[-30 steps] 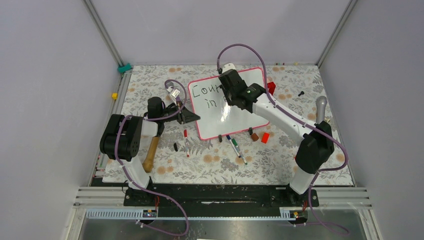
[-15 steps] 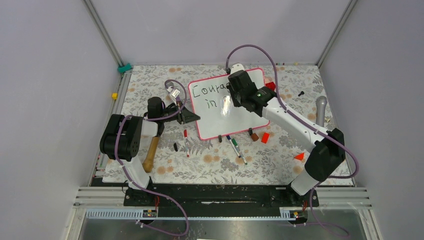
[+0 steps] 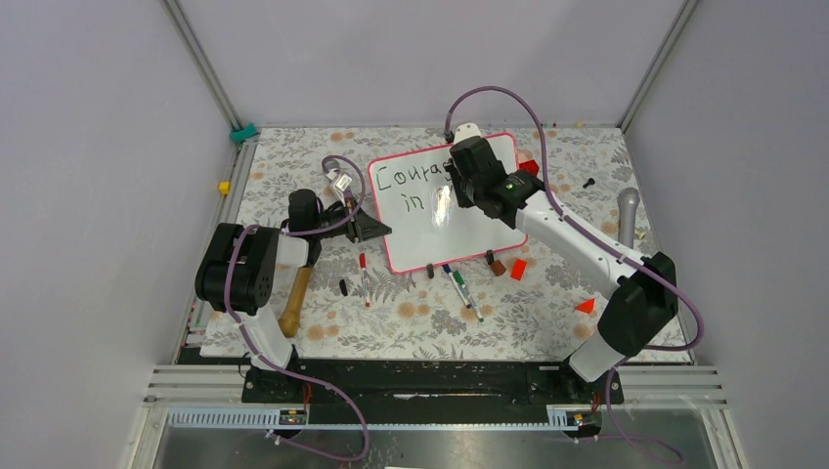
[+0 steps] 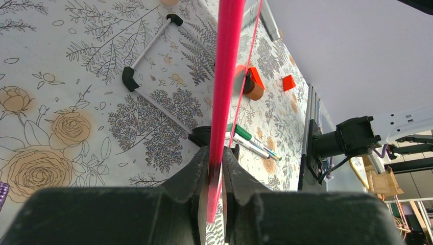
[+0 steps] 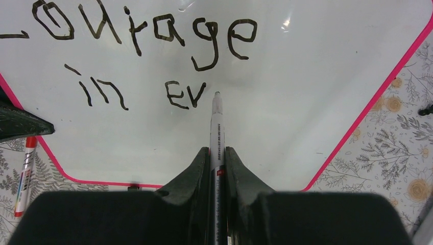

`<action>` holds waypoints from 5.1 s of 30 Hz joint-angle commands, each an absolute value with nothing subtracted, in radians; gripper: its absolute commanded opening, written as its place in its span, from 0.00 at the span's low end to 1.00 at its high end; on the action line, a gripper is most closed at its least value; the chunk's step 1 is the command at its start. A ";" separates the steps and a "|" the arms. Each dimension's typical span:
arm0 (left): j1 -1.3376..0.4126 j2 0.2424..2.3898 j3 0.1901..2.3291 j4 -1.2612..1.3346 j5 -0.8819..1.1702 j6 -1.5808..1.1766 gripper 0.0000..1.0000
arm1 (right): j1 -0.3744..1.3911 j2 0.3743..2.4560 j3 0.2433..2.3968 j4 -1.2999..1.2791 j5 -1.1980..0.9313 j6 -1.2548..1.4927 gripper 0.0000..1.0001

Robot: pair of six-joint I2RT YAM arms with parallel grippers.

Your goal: Write a sentence on the whiteboard

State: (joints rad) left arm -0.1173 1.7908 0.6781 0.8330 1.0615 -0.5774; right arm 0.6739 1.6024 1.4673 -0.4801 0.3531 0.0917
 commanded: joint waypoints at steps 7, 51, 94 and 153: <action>-0.096 1.787 0.663 0.844 1.009 -0.561 0.00 | 0.668 1.630 1.470 -0.463 0.348 0.091 0.00; -0.096 1.788 0.663 0.845 1.011 -0.564 0.00 | 0.667 1.693 1.540 -0.490 0.453 0.079 0.00; -0.095 1.787 0.663 0.843 1.009 -0.561 0.00 | 0.667 1.667 1.495 -0.505 0.337 0.080 0.00; -0.096 1.788 0.664 0.844 1.011 -0.562 0.00 | 0.660 1.602 1.463 -0.435 0.433 0.073 0.00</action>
State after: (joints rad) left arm -0.1173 1.7908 0.6777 0.8333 1.0622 -0.5819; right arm 0.6693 1.5906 1.4151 -0.4507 0.4503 0.0750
